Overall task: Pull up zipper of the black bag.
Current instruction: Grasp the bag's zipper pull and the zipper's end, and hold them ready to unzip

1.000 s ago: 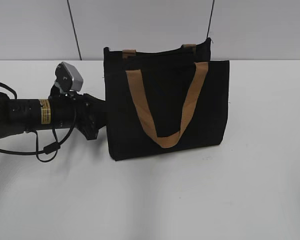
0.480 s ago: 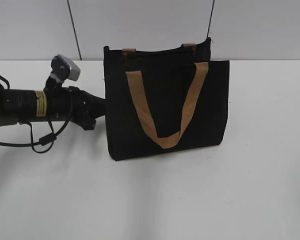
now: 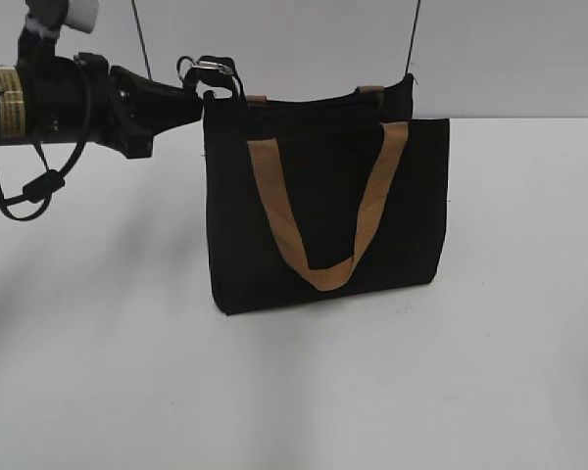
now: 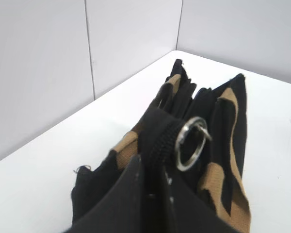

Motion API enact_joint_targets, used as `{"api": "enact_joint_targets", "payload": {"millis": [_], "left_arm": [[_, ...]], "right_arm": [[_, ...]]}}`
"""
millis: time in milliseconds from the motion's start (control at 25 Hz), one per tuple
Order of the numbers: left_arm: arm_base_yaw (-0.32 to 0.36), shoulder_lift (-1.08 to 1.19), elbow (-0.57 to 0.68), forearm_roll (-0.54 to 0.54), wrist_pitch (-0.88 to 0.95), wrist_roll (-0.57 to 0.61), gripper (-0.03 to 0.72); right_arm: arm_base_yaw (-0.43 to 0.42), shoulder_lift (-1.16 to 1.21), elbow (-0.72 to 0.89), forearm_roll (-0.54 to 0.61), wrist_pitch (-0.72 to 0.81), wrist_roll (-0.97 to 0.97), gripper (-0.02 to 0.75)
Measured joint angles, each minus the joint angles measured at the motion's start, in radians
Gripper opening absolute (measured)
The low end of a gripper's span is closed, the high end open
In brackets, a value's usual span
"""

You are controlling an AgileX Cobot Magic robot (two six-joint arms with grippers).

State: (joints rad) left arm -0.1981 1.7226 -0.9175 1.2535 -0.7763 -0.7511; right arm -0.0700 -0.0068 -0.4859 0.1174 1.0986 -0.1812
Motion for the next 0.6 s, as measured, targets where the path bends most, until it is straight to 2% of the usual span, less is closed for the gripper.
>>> {"api": "enact_joint_targets", "payload": {"millis": [360,600], "left_arm": [[0.0,-0.165,0.0,0.136,-0.012,-0.207,0.024],[0.0,-0.245,0.0,0.154,-0.01,-0.235,0.024]], "right_arm": [[0.0,0.0,0.0,0.0,0.0,0.0,0.452],[0.0,0.0,0.0,0.0,0.0,0.0,0.452]]}}
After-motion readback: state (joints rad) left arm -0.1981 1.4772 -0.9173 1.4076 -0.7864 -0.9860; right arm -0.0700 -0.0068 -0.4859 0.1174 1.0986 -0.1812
